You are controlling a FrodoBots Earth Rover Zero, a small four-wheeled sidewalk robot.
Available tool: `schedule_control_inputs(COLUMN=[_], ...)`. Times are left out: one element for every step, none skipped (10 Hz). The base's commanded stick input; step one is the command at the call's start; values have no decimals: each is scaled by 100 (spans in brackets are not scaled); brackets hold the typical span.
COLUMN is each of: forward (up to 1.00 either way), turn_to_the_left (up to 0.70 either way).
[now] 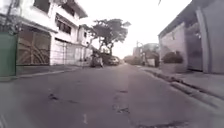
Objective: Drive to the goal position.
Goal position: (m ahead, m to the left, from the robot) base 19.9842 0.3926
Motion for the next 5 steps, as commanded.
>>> schedule_control_inputs(forward=[100, 100, 100, 100, 100], turn_to_the_left=[0, 0, -10, -31, -39])
